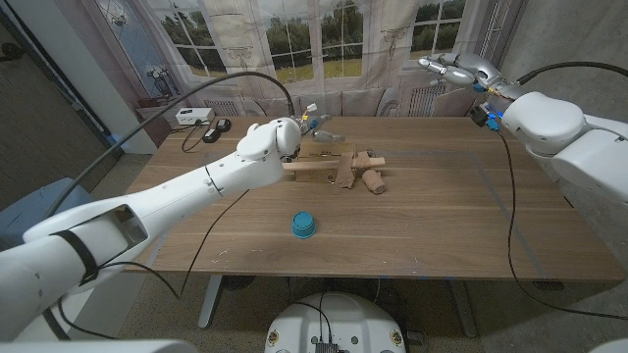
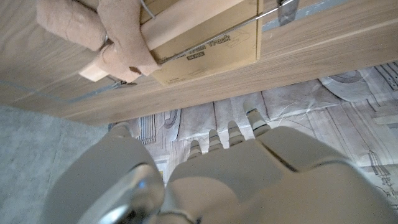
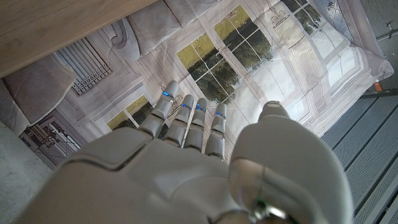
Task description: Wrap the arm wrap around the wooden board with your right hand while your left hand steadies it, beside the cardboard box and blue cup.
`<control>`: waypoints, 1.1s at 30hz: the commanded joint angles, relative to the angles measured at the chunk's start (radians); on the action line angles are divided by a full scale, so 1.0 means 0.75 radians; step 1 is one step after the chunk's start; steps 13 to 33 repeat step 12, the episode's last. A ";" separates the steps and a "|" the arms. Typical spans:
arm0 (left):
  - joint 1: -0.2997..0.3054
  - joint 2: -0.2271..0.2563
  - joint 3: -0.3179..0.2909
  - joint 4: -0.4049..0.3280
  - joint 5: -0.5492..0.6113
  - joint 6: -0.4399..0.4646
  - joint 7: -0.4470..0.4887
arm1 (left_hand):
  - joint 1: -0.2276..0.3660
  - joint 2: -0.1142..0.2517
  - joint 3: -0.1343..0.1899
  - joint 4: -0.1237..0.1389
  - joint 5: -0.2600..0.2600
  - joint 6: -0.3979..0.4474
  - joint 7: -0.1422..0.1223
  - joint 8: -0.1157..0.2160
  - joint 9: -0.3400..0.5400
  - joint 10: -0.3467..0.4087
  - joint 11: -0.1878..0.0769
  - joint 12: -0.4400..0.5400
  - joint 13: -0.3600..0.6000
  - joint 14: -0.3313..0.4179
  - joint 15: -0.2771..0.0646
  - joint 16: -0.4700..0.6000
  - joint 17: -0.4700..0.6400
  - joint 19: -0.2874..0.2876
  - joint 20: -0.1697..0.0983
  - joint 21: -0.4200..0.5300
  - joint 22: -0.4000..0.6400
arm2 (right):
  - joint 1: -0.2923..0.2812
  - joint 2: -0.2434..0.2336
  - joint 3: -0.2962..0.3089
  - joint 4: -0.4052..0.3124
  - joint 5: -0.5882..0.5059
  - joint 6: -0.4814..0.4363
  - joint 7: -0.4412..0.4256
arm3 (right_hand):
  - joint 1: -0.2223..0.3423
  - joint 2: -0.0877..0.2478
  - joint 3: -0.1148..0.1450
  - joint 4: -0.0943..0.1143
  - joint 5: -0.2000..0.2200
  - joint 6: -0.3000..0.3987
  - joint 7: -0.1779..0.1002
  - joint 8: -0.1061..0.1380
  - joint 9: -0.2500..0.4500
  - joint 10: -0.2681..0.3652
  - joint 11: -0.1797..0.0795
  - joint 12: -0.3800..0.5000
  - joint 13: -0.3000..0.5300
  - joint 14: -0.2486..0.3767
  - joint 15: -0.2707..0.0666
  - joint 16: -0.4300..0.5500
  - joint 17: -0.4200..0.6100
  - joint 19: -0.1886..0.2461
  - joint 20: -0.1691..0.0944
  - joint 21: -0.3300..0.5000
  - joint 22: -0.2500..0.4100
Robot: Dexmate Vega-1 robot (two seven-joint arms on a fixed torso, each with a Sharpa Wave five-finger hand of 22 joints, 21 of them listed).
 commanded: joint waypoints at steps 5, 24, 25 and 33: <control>0.398 -0.018 -0.508 -0.006 -0.725 -0.649 0.611 | -0.044 0.011 -0.024 -0.001 -0.012 -0.047 -0.011 -0.001 -0.003 -0.055 -0.002 -0.012 -0.015 -0.049 0.019 -0.001 0.000 -0.032 0.001 -0.033 0.006 | -0.015 0.095 -0.079 0.034 -0.071 0.137 -0.009 | -0.022 -0.002 -0.015 0.006 -0.007 0.014 0.002 0.002 0.005 0.003 0.006 -0.007 0.003 0.001 -0.015 0.002 0.000 0.004 0.010 -0.006 0.005; 0.454 -0.056 -0.613 0.038 -0.991 -0.769 0.559 | -0.075 0.017 -0.037 0.002 -0.015 -0.021 -0.010 0.012 -0.004 -0.042 -0.002 -0.001 -0.025 -0.048 0.022 0.007 -0.001 -0.044 -0.003 -0.050 0.007 | 0.032 0.143 -0.119 0.121 -0.083 0.229 0.031 | -0.025 0.000 -0.016 0.006 -0.009 0.018 0.002 0.003 0.005 0.006 0.004 -0.006 0.002 0.001 -0.013 0.003 -0.002 0.005 0.010 -0.010 0.005; 0.454 -0.056 -0.613 0.038 -0.991 -0.769 0.559 | -0.075 0.017 -0.037 0.002 -0.015 -0.021 -0.010 0.012 -0.004 -0.042 -0.002 -0.001 -0.025 -0.048 0.022 0.007 -0.001 -0.044 -0.003 -0.050 0.007 | 0.032 0.143 -0.119 0.121 -0.083 0.229 0.031 | -0.025 0.000 -0.016 0.006 -0.009 0.018 0.002 0.003 0.005 0.006 0.004 -0.006 0.002 0.001 -0.013 0.003 -0.002 0.005 0.010 -0.010 0.005; 0.454 -0.056 -0.613 0.038 -0.991 -0.769 0.559 | -0.075 0.017 -0.037 0.002 -0.015 -0.021 -0.010 0.012 -0.004 -0.042 -0.002 -0.001 -0.025 -0.048 0.022 0.007 -0.001 -0.044 -0.003 -0.050 0.007 | 0.032 0.143 -0.119 0.121 -0.083 0.229 0.031 | -0.025 0.000 -0.016 0.006 -0.009 0.018 0.002 0.003 0.005 0.006 0.004 -0.006 0.002 0.001 -0.013 0.003 -0.002 0.005 0.010 -0.010 0.005</control>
